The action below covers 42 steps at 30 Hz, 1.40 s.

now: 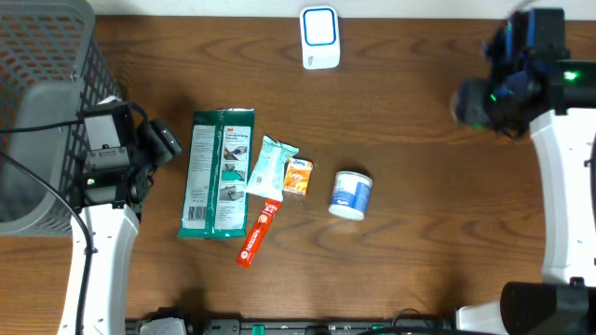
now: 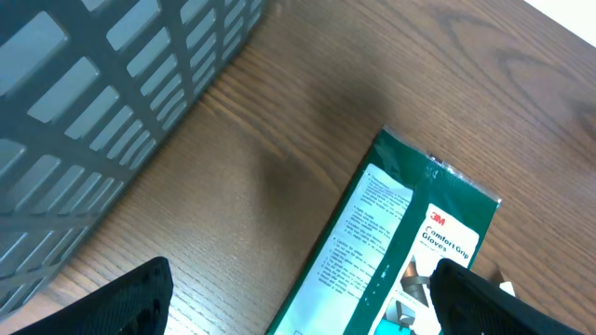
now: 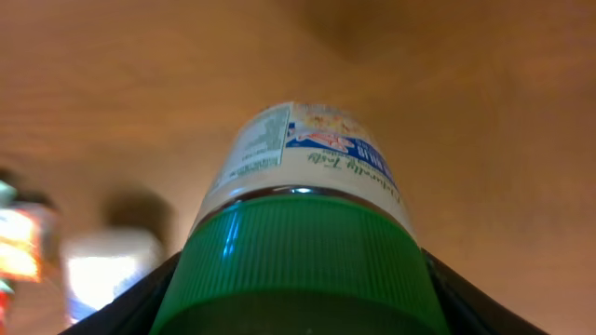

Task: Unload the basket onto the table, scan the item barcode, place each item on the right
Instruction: 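Move the jar right and set it down at the table's right edge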

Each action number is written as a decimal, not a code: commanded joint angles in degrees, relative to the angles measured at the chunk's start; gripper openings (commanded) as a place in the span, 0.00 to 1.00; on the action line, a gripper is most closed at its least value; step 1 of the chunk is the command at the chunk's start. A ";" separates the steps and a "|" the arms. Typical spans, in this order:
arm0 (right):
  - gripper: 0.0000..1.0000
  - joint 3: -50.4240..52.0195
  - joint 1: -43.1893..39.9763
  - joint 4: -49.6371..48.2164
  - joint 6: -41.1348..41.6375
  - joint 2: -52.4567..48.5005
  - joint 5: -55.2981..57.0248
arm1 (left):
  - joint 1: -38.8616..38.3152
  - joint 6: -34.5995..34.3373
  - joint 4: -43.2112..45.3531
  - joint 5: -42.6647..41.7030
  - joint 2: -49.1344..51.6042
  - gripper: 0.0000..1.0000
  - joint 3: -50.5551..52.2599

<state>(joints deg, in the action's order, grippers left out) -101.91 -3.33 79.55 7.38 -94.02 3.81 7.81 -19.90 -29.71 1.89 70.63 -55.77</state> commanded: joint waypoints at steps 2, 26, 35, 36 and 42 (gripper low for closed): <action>0.01 1.99 -5.84 1.46 0.33 -1.22 4.07 | 0.20 -0.35 -0.04 0.70 -0.55 0.88 -1.46; 0.34 32.92 -23.58 -33.11 2.25 -2.27 1.42 | 0.20 -0.35 -0.04 0.70 -0.55 0.88 -1.46; 0.99 33.03 -23.58 -33.24 2.21 -2.27 -2.43 | 0.20 -0.35 -0.04 0.70 -0.55 0.88 -1.46; 0.99 33.03 -23.58 -33.09 2.21 -2.27 -2.43 | 0.20 -0.35 -0.04 0.70 -0.55 0.88 -1.46; 0.90 30.49 -23.56 -32.22 1.29 -1.95 -7.19 | 0.20 -0.35 -0.04 0.70 -0.55 0.88 -1.46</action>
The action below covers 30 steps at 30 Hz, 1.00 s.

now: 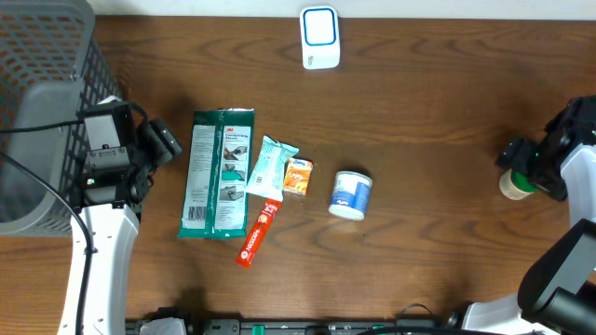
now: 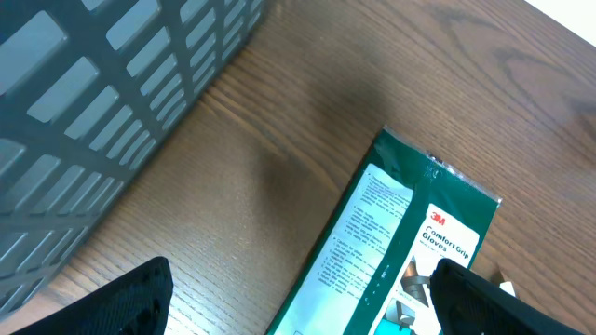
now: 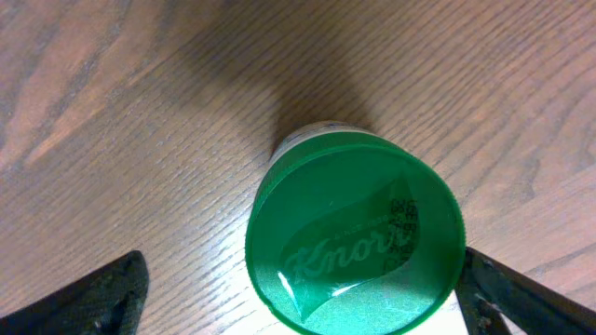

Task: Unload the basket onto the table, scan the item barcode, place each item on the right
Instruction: 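Move the jar right and set it down at the table's right edge, then move the right gripper left toward the white cotton-bud tub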

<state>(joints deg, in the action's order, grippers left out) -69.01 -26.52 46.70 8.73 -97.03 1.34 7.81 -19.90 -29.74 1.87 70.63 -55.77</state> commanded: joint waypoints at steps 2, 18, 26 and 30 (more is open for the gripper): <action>0.86 -5.38 -0.20 3.08 -1.81 1.51 -11.26 | 0.20 -0.35 -0.02 0.72 -0.55 0.88 -1.46; 0.97 -18.16 14.73 25.18 -4.63 6.91 -26.53 | 0.20 -0.35 -0.02 0.72 -0.55 0.88 -1.46; 0.05 -5.42 35.08 11.69 -0.44 6.91 -30.16 | 0.20 -0.35 -0.02 0.72 -0.55 0.88 -1.46; 0.01 2.56 44.24 -1.22 5.40 6.91 -28.06 | 0.20 -0.35 -0.02 0.72 -0.55 0.88 -1.46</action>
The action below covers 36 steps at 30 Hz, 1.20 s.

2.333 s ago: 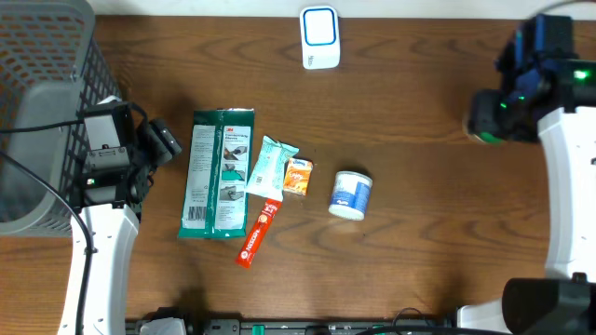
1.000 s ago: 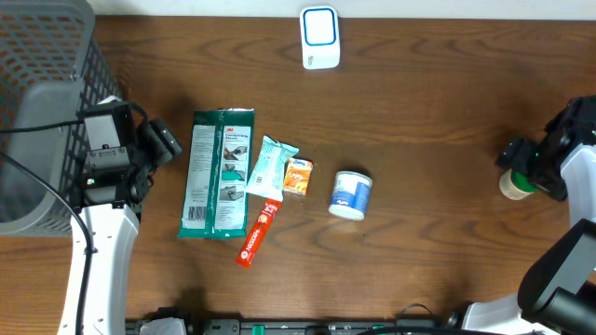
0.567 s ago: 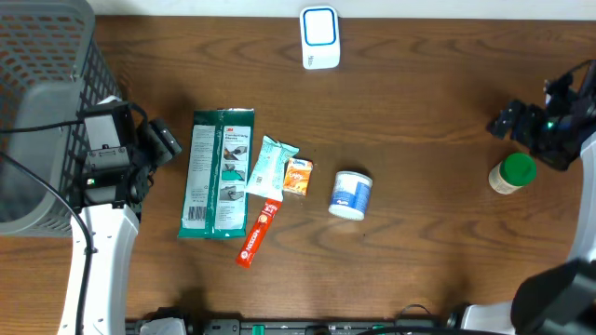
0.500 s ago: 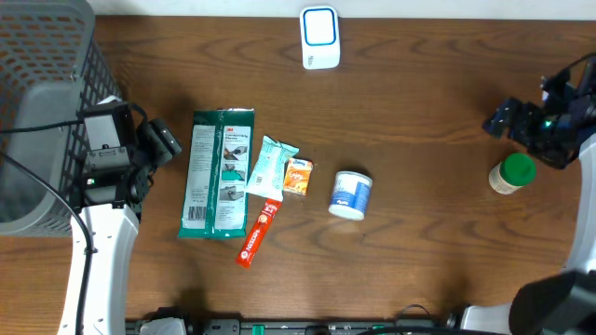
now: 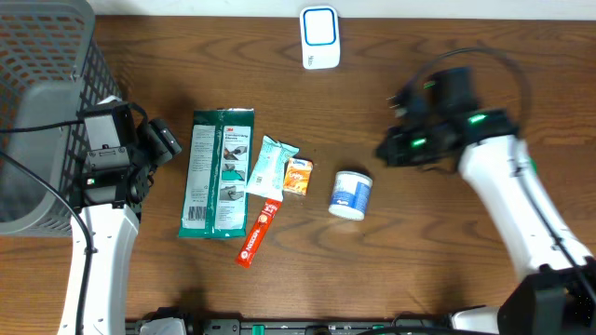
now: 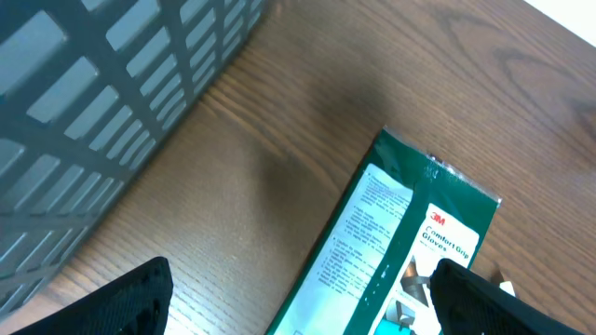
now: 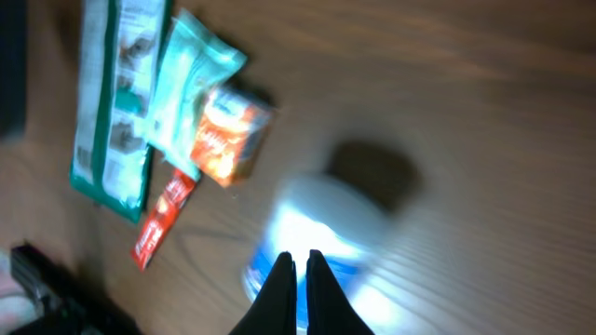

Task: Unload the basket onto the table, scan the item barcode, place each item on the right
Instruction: 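Move the right gripper left toward the white cotton-bud tub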

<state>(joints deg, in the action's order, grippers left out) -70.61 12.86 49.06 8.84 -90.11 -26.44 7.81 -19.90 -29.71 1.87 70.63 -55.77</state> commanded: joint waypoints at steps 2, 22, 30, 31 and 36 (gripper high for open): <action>0.01 7.41 8.31 -8.17 7.85 -0.02 2.23 | 0.20 -0.35 -0.04 0.72 -0.55 0.88 -1.46; 0.02 9.77 11.45 1.55 10.43 -0.02 17.59 | 0.20 -0.35 -0.04 0.72 -0.55 0.88 -1.46; 0.03 10.19 11.45 3.28 15.19 -0.02 22.56 | 0.20 -0.35 -0.04 0.72 -0.55 0.88 -1.46; 0.03 10.73 11.45 3.06 16.09 -0.02 23.54 | 0.20 -0.35 -0.04 0.72 -0.55 0.88 -1.46; 0.01 12.98 11.52 -1.36 17.92 -0.02 20.87 | 0.20 -0.35 -0.04 0.72 -0.55 0.88 -1.46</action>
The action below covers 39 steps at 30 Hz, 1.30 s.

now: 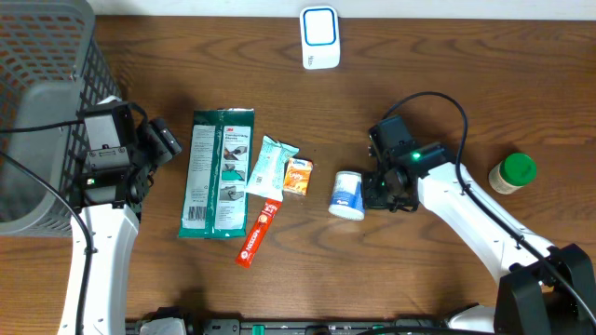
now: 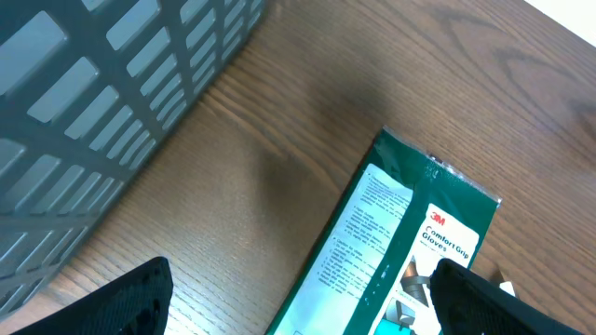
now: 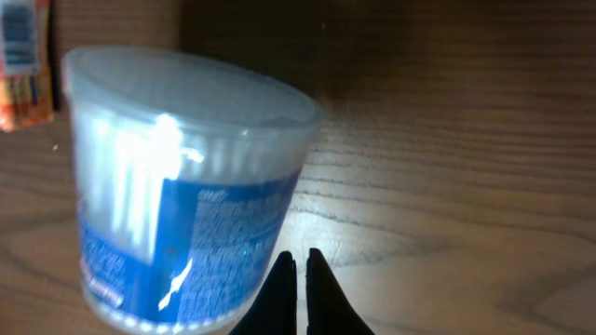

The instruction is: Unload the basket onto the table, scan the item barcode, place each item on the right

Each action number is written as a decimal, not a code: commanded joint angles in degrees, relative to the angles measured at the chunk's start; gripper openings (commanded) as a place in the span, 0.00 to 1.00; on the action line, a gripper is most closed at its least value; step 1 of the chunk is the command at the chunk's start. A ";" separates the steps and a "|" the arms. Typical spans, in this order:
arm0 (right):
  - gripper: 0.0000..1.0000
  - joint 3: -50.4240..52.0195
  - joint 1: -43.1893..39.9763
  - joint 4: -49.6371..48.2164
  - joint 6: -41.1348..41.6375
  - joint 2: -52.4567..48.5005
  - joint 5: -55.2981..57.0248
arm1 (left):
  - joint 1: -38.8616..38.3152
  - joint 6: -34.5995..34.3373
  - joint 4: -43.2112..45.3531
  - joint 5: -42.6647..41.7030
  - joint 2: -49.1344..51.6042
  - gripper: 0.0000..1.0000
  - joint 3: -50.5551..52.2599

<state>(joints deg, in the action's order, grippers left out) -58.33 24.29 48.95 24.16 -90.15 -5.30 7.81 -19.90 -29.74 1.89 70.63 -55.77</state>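
A white scanner (image 1: 318,37) stands at the table's far edge. A blue-and-white tub of cotton swabs (image 1: 351,194) lies on its side mid-table. My right gripper (image 1: 380,190) is low at the tub's right side. In the right wrist view the tub (image 3: 177,186) fills the left, and the right gripper (image 3: 298,279) is shut with nothing between its fingers, just beside the tub's wall. A green-lidded jar (image 1: 515,173) stands at the right. My left gripper (image 1: 160,140) hangs open beside the basket, and the left gripper (image 2: 303,298) looks down on a green glove pack (image 2: 391,251).
A grey mesh basket (image 1: 37,93) fills the left edge. The green glove pack (image 1: 217,174), a teal packet (image 1: 270,166), an orange packet (image 1: 297,176) and a red stick (image 1: 259,233) lie left of the tub.
My right gripper, still shut, was higher over the table right of the tub. It is now lower, close against the tub's right side. The left arm has not moved.
My right gripper held the green-lidded jar in the air at the far right. Then the jar stood on the table at the right, with the gripper open above it. Then the gripper was shut near the middle, and now it is beside the tub.
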 commanded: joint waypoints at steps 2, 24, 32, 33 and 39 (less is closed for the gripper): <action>0.01 0.68 0.20 -3.76 2.58 0.04 -4.68 | 0.20 -0.35 -0.02 0.70 -0.55 0.88 -1.46; 0.07 0.70 0.94 -11.37 2.60 0.02 -11.47 | 0.20 -0.35 -0.02 0.70 -0.55 0.88 -1.46; 0.54 0.70 1.64 -12.13 3.37 -0.09 -10.80 | 0.20 -0.35 -0.02 0.70 -0.55 0.88 -1.46; 0.64 0.70 1.64 -12.13 4.00 -0.22 -10.21 | 0.20 -0.35 -0.02 0.70 -0.55 0.88 -1.46; 0.86 0.72 1.64 -14.27 6.34 -2.95 -7.41 | 0.20 -0.35 -0.02 0.70 -0.55 0.88 -1.46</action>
<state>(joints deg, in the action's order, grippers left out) -57.67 25.06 35.40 28.86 -90.96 -14.48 7.81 -19.90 -29.74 1.89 70.63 -55.77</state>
